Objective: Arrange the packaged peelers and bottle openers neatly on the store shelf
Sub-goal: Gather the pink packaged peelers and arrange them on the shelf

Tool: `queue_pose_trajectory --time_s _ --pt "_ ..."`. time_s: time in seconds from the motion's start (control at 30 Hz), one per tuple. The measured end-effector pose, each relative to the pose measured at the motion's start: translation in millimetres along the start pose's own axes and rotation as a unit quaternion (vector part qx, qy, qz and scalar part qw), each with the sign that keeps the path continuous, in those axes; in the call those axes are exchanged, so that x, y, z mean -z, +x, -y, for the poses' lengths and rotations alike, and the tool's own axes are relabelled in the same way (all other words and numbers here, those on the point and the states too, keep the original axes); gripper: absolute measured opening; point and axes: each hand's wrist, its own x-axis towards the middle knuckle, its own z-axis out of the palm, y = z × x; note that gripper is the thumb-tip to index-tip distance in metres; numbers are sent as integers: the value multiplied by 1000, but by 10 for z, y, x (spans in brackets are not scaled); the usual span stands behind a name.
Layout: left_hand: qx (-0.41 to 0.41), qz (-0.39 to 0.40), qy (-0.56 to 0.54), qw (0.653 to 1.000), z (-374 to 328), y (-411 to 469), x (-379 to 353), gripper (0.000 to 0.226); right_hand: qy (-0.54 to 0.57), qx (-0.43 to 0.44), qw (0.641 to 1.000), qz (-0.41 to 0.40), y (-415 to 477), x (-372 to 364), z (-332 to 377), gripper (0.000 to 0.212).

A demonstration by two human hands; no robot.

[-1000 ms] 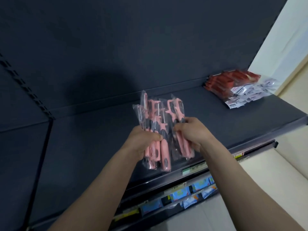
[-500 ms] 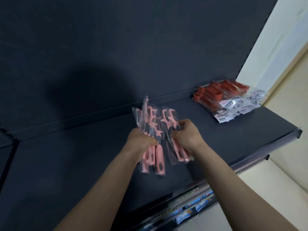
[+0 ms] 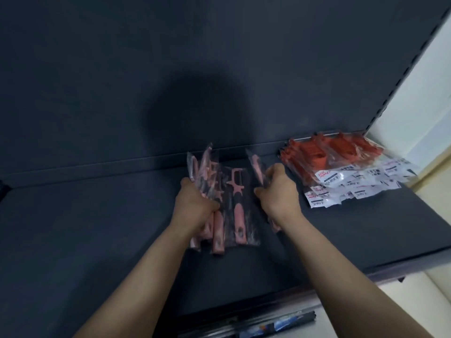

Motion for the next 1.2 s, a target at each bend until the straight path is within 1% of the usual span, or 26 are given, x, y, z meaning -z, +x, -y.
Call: queue_pose_trajectory --time_s 0.1,0.17,0.27,0.37,0.43,0.47,0.53,0.57,0.63,0.67,0.7,0.8,0.93,1.07,1.13,1.2 --pt "-12 -43 66 997 -40 -30 -94 44 -49 15 999 -2 100 68 -100 27" --pt "-5 -64 118 991 -49 -40 -121 46 -69 24 997 6 144 66 -145 26" --pt "17 -86 168 982 -35 -35 -137 57 -94 43 994 19 174 31 -192 25" --pt "12 -103 229 968 -51 -88 -149 70 -116 61 991 27 167 38 -210 26" --pt "-22 -128 272 953 -82 -140 -170 74 -141 80 986 34 149 59 -215 27" --pt "-47 -143 294 944 -97 -161 -183 73 -156 89 983 35 136 73 -219 27" --pt "-109 -156 327 926 -150 -186 -207 60 -192 108 975 26 109 102 -235 26" --pt "-143 -144 334 920 -182 -190 -218 50 -208 117 971 19 91 116 -247 26" --pt "-210 -89 342 911 -243 -196 -252 30 -223 127 966 14 65 131 -276 26" --pt "-234 -55 352 905 -259 -203 -274 23 -231 131 964 19 55 129 -291 27" --pt "-250 -21 369 895 -258 -209 -294 21 -241 137 960 27 44 126 -304 28" --pt "-255 49 427 866 -201 -202 -323 27 -270 142 951 41 31 125 -330 36" --pt "-259 89 439 856 -152 -181 -308 32 -286 126 949 35 13 178 -320 50" --pt "-274 114 467 833 -176 -166 -382 46 -311 123 942 24 18 207 -323 48" --pt "-281 120 468 830 -192 -150 -450 48 -315 122 941 19 25 224 -328 45" --pt "-284 123 458 834 -208 -132 -512 48 -316 125 940 18 36 241 -333 42"
